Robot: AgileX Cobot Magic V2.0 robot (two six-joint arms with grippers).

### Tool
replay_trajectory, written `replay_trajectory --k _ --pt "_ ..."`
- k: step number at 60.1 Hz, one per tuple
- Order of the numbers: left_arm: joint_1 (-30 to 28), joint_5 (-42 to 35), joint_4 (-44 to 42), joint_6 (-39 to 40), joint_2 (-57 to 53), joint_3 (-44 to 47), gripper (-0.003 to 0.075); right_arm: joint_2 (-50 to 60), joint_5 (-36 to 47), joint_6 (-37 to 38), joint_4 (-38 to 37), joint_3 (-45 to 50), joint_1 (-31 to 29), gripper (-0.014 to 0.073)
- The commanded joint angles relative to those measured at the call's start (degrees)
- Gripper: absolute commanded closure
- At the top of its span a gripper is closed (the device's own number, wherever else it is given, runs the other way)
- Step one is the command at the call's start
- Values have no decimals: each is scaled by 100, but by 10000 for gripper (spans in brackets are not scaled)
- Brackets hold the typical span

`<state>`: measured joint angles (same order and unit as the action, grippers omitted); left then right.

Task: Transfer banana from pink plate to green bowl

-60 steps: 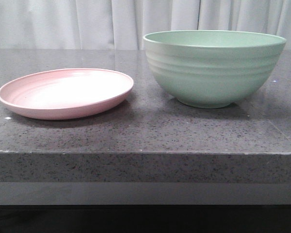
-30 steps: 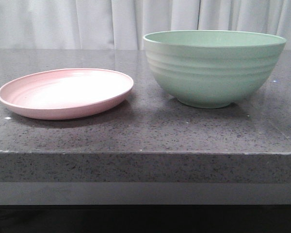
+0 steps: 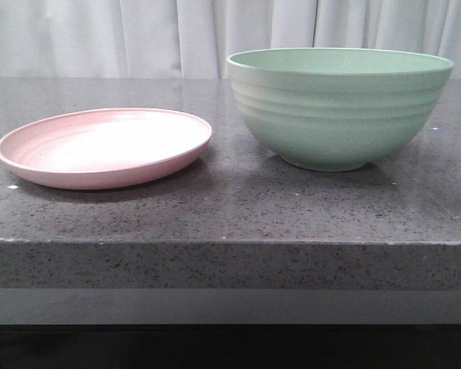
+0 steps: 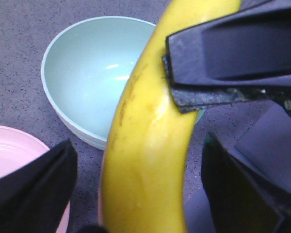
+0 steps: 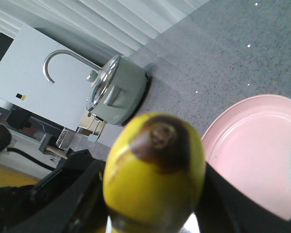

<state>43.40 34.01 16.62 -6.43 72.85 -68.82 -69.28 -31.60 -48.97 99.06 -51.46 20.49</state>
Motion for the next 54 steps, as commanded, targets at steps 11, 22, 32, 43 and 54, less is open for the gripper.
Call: replay_trajectory --k 11,22,32,43,54 --pt "55 -355 109 -10 -139 -199 167 -20 852 -788 -466 -883 -166 498" --pt "55 -344 109 -10 -139 -199 167 -471 1127 -798 -2365 -1595 -281 498" --pt "55 -344 109 -10 -139 -199 167 -854 1587 -798 -3667 -1730 -281 498" --pt "55 -344 109 -10 -139 -199 167 -1322 1812 -798 -4033 -1730 -460 497" --pt "55 -344 109 -10 -139 -199 167 -1680 1561 -798 -4033 -1730 -577 456"
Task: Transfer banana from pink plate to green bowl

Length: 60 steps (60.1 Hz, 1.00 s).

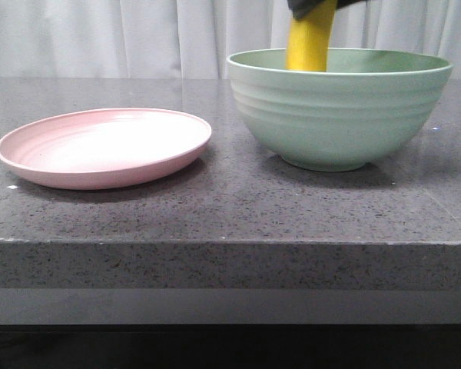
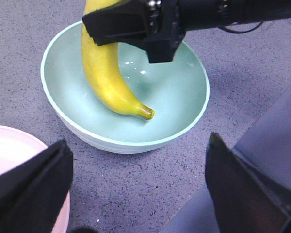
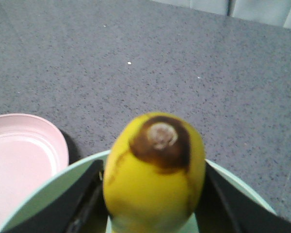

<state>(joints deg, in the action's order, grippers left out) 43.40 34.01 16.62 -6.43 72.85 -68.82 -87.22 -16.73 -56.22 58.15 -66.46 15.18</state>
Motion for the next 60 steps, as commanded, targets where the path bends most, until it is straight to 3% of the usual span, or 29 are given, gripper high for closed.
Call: replay_trajectory --k 1,10,17,44,51,60 --pt "55 -344 109 -10 -139 -199 167 93 68 -74 58 -230 -46 444" --pt "55 -344 109 -10 -139 -199 167 -56 -3 -74 58 -230 -46 258" --pt "55 -344 109 -10 -139 -199 167 -70 -32 -74 58 -230 -46 181" --pt "55 -344 109 -10 -139 -199 169 40 -180 -74 63 -230 -46 158" --pt "55 -344 109 -10 -139 -199 238 195 -243 -74 63 -230 -46 263" --pt "55 -344 109 -10 -139 -199 434 339 -289 -74 63 -230 -46 558"
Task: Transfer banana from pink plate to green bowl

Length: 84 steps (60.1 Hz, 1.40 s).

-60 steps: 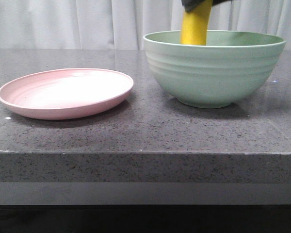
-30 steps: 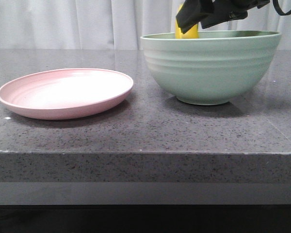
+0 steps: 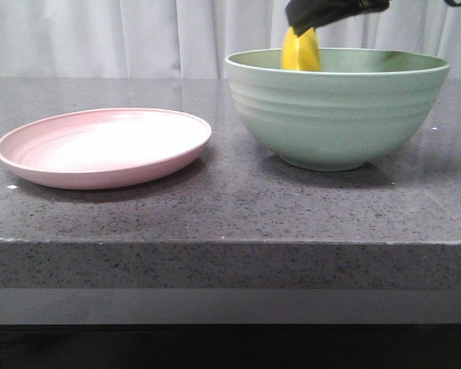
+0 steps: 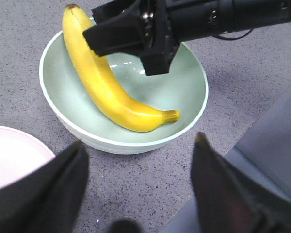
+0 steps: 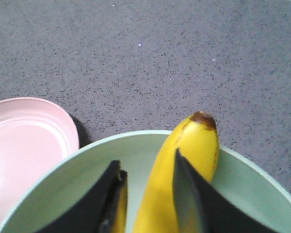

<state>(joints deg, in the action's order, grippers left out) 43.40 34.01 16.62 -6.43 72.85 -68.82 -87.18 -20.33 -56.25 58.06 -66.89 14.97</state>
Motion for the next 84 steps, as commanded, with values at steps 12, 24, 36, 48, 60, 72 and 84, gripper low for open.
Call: replay_trajectory --k 12,24,36,48,60,72,84 --pt "55 -379 36 -10 -139 -199 706 361 19 -71 72 -187 -25 706" --pt "-837 -626 -1524 801 -336 -199 741 792 -146 345 72 -179 -434 700" --pt "-2447 -664 -1662 848 -853 -72 741 1612 -433 355 67 54 -1218 700" --pt "-3468 -1207 -1662 835 -2011 938 741 3091 -184 169 73 1088 -1460 700" --pt "-3552 -1287 -1483 835 -3431 2357 741 4835 -185 110 105 2367 -1460 700" --pt "-3552 -1239 -1394 847 -5038 3709 741 6498 -169 110 105 3566 -1460 700" --pt "-3552 -680 -1290 847 -6582 4456 741 7760 -217 110 105 4318 -1460 700"
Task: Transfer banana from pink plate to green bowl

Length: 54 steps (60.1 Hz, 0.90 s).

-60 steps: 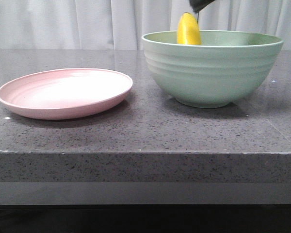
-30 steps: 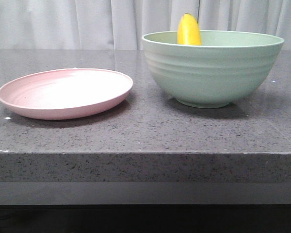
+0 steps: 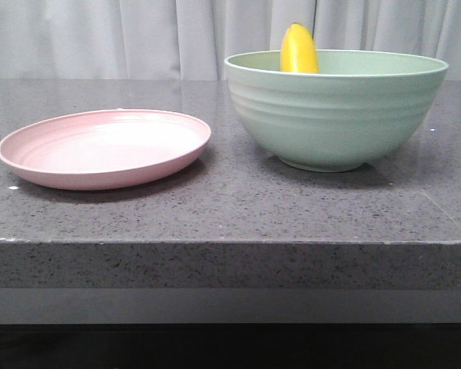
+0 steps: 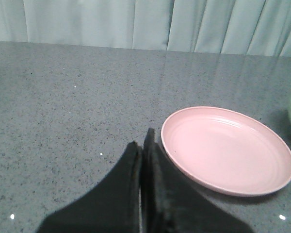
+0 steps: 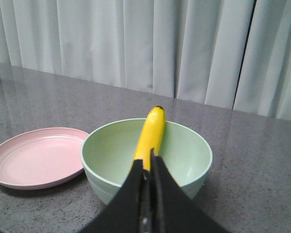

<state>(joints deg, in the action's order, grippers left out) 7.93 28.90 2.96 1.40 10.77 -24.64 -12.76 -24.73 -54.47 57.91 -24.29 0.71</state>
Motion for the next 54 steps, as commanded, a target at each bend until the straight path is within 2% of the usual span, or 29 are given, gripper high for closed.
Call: replay_trajectory --k 1,6,14,54 --pt "-5 -112 76 63 -454 66 741 378 222 -67 121 98 -34 700" --pt "-5 73 76 63 -890 188 741 652 216 -67 121 303 -34 700" --pt "-5 -101 76 63 -1223 228 741 771 203 -67 121 415 -34 700" --pt "-5 -142 66 63 -1198 228 741 771 183 -67 121 434 0 700"
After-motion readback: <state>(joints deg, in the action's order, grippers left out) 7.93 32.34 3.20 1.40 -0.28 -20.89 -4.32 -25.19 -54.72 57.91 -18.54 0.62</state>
